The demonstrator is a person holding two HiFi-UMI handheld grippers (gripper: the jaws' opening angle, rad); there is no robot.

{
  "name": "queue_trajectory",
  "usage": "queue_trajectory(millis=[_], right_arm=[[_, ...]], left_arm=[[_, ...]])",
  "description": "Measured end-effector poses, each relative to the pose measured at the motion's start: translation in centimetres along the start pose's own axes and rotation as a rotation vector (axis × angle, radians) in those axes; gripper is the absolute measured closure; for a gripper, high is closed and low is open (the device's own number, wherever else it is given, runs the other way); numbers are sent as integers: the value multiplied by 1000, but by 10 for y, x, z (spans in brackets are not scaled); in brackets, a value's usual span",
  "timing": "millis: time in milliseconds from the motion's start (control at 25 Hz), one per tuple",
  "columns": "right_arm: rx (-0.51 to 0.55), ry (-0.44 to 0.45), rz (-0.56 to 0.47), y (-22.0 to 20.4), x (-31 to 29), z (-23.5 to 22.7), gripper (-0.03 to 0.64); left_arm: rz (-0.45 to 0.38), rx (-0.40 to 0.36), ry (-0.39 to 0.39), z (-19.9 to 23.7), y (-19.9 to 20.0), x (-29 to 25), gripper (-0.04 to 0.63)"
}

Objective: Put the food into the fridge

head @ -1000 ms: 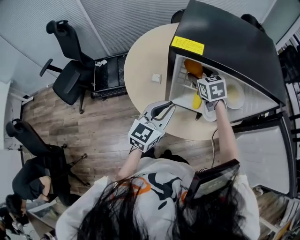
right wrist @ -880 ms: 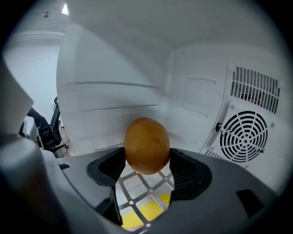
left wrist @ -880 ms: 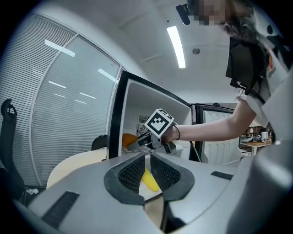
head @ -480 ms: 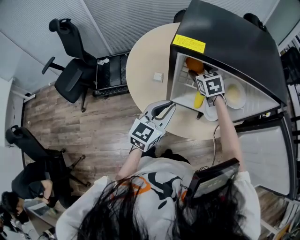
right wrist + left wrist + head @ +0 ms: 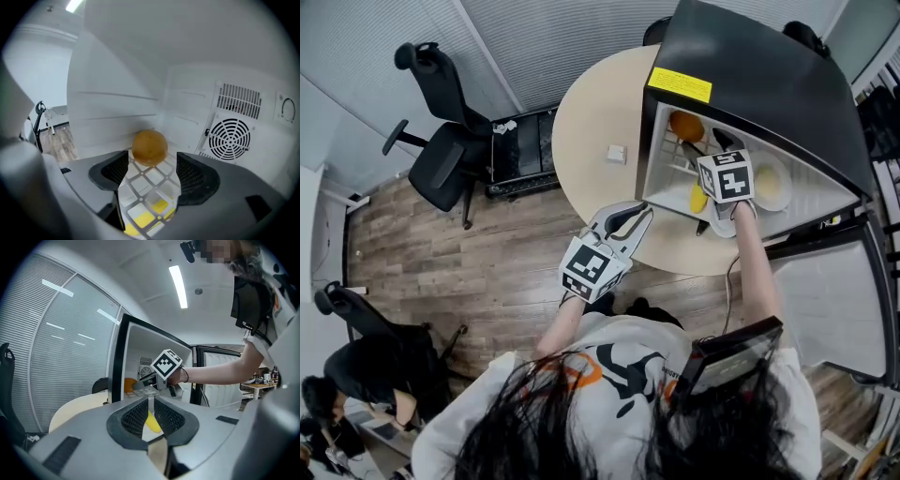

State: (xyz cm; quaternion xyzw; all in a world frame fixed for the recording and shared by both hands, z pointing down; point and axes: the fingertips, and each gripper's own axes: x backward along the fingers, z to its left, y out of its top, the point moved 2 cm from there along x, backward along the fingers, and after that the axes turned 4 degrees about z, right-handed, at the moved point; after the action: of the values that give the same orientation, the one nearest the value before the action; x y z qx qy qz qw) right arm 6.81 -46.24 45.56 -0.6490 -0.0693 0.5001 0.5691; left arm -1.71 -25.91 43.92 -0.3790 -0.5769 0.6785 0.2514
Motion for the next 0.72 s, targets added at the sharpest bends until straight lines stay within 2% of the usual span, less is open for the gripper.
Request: queue_trajectory(millis=[240, 560, 720], right_arm=[[-149, -2, -119, -2, 42, 12, 307], [-298, -1, -216, -23, 90, 41, 307], [-386, -36, -254, -35, 111, 51, 307]], left_arm=[[5, -4, -13, 2, -2, 7, 561], [11, -4, -40, -1, -3, 10, 561], [10, -12, -76, -7, -3, 9, 561]])
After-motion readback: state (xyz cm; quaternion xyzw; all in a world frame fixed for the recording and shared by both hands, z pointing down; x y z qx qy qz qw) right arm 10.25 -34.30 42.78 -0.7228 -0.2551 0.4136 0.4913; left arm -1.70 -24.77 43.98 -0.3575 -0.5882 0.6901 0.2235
